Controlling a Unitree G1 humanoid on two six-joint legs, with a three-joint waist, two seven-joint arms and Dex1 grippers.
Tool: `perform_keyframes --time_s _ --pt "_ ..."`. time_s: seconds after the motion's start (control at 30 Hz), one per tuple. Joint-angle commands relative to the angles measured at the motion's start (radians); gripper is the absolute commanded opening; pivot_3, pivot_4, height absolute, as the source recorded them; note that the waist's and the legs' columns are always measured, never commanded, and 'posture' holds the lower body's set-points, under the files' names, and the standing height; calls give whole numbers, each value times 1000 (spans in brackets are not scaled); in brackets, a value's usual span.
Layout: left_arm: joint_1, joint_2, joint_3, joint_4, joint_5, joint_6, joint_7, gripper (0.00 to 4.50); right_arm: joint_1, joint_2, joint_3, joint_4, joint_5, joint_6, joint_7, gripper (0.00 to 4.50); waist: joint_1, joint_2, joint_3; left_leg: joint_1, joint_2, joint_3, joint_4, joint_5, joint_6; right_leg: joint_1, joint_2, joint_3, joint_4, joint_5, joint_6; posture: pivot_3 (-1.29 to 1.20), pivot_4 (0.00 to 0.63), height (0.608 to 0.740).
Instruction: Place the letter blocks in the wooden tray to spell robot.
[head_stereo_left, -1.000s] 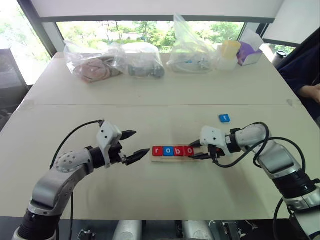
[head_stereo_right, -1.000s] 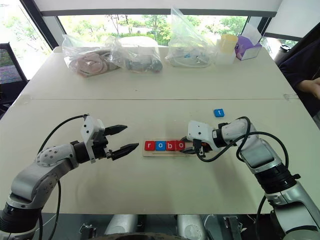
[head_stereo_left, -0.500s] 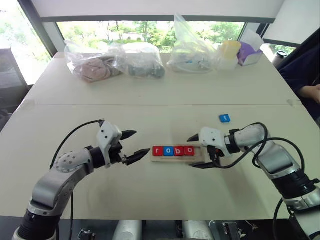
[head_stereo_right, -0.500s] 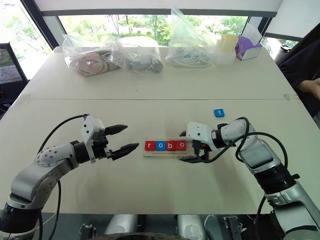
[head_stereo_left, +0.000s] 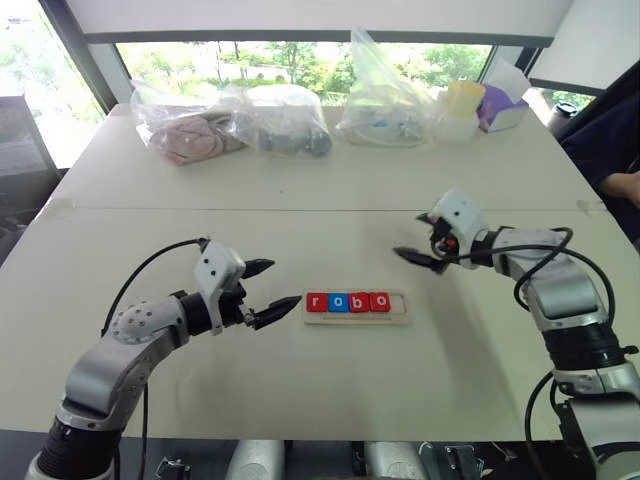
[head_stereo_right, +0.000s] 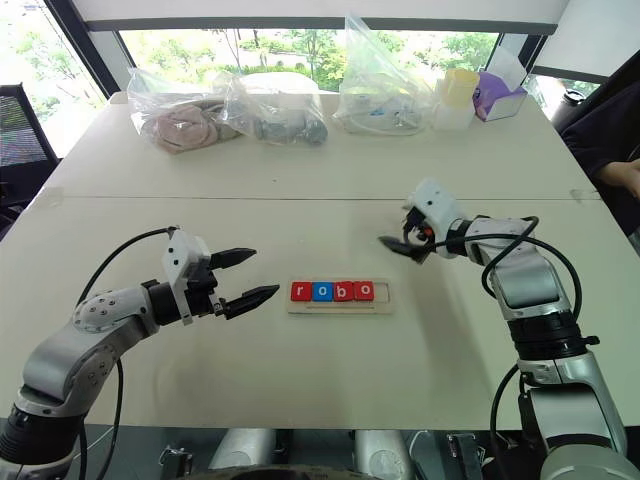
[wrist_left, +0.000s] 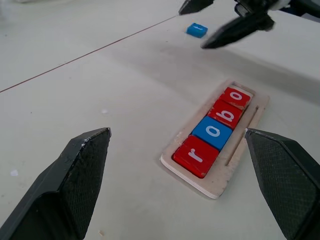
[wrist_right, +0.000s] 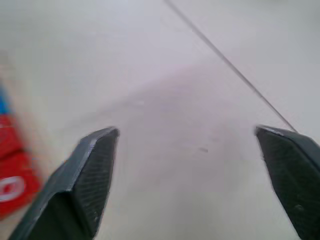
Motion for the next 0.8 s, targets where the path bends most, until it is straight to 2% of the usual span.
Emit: perform_keyframes --time_s 0.03,0.27,0.6,0.7,0.8 --pt "-18 -6 -3 -22 -7 -6 -2 4500 -22 38 -69 13 -36 94 -169 4412 -3 0 0 0 0 0 0 0 0 0 0 0 0 0 0 0 150 740" --pt "-38 -5 -12 -5 -3 -6 -18 4500 -18 111 -103 10 -62 229 -357 4412 -7 1 0 0 0 1 0 0 0 -1 1 0 1 0 0 0 150 740" --pt "-40 -3 -6 -9 -6 2 -18 4500 -82 198 -169 103 -21 343 -468 4412 -7 1 0 0 0 1 0 0 0 -1 2 1 1 0 0 0 150 740" --pt "-35 -4 -4 -13 -3 1 -14 4500 -92 216 -194 113 -3 387 -488 3564 -7 1 -1 0 0 1 0 0 0 -1 2 1 1 0 1 0 150 740" --pt "-35 -6 -4 -13 -3 1 -11 4500 -91 225 -206 99 9 423 -502 2098 -4 1 -1 0 0 1 0 0 0 -1 2 1 2 1 1 0 150 740"
